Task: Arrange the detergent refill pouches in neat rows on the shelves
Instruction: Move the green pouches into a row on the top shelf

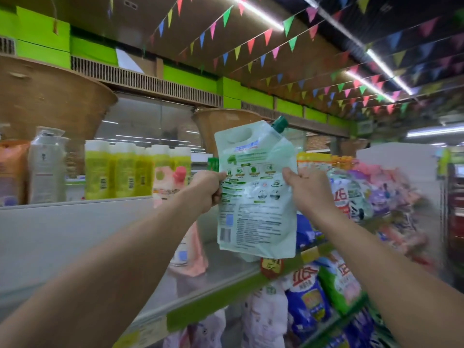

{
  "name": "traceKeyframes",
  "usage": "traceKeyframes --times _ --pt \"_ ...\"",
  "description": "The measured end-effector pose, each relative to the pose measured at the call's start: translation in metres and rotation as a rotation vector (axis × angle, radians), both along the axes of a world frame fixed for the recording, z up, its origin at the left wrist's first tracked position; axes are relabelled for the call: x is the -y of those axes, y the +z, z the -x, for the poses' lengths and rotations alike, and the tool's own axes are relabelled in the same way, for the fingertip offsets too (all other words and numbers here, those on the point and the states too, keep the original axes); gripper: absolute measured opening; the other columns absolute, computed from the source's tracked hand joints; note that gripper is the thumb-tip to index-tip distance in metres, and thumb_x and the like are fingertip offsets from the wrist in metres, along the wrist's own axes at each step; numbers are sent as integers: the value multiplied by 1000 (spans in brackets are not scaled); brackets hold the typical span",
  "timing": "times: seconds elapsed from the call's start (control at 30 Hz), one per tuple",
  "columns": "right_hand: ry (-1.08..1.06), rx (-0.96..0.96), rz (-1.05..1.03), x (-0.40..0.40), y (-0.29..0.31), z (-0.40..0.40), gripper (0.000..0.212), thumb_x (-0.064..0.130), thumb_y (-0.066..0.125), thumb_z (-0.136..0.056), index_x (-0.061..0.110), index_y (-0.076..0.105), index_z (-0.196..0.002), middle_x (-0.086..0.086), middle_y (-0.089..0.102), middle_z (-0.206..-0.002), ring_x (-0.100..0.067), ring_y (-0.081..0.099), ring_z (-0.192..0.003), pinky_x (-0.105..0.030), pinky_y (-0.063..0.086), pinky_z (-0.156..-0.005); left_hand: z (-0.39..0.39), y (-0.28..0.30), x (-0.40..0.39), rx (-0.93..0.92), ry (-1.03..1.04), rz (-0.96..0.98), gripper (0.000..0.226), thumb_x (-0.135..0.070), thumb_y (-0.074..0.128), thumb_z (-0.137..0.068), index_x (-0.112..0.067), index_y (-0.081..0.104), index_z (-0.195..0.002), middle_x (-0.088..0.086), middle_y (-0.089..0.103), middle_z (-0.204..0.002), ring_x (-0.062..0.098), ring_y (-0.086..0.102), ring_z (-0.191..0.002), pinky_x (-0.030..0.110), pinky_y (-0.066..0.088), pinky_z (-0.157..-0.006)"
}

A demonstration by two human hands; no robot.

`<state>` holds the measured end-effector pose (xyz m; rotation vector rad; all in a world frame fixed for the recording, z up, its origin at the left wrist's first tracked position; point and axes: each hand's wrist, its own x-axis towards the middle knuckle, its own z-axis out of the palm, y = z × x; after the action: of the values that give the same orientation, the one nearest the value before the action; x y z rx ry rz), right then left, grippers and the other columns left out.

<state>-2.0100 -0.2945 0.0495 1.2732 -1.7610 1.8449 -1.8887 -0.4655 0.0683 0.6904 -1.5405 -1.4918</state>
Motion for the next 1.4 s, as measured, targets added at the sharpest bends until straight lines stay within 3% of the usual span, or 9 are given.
traceKeyframes --times 0.23,0.4,0.6,0.83,0.93,1.03,1.2,1.3,1.4 --pt "-86 -111 -165 48 -20 11 55 36 52 -92 16 30 -46 3 33 -44 -17 34 -45 -31 21 -46 39 -6 40 -26 199 -11 11 -16 60 -93 -9 59 -85 5 53 -60 7 42 -25 12 31 -29" --pt "-41 -190 -253 87 -34 13 53 36 49 -95 18 32 -48 4 34 -46 -11 33 -42 -27 20 -44 55 -20 86 56 338 -14 15 -16 58 -92 -2 63 -94 14 66 -103 28 65 -87 38 57 -73" --pt "10 -315 -409 117 -70 10 49 43 37 -98 21 35 -55 4 39 -52 -13 37 -46 -29 22 -44 62 -55 109 176 353 0 22 -12 45 -95 -11 52 -116 14 52 -114 25 56 -103 40 50 -96" --pt "35 -203 -434 127 -69 11 48 43 40 -96 18 38 -55 1 42 -53 -16 40 -46 -28 25 -44 45 -42 98 169 413 22 12 -16 45 -96 -12 51 -105 11 55 -106 25 54 -92 42 53 -93" --pt "32 -182 -445 124 -70 10 49 45 41 -95 18 36 -54 1 39 -52 -17 38 -46 -28 25 -45 39 -42 85 139 394 -49 21 -15 45 -94 -2 60 -102 15 66 -98 27 59 -84 38 52 -78" --pt "40 -162 -473 119 -67 7 49 46 44 -94 20 36 -54 2 37 -52 -17 36 -46 -29 24 -45 33 -39 66 112 325 -44 19 -20 45 -93 -7 60 -92 10 62 -77 24 58 -71 35 49 -65" --pt "27 -111 -409 103 -58 -4 44 44 53 -90 21 43 -53 3 45 -52 -15 45 -49 -28 27 -46 19 -30 34 72 150 -15 18 -19 41 -92 -8 55 -94 7 60 -80 25 60 -76 35 50 -64" --pt "6 -108 -369 94 -54 -14 27 40 53 -92 19 64 -79 2 61 -71 -13 54 -61 -27 37 -54 4 -25 14 84 73 1 15 -19 45 -93 -8 54 -96 8 59 -87 22 55 -73 34 47 -63" --pt "-33 -62 -305 85 -53 -26 37 34 51 -94 13 56 -124 -4 66 -114 -15 55 -86 -29 41 -72 -18 -22 -1 126 -97 25 35 -20 47 -95 -4 53 -126 12 57 -123 25 60 -93 38 51 -80"
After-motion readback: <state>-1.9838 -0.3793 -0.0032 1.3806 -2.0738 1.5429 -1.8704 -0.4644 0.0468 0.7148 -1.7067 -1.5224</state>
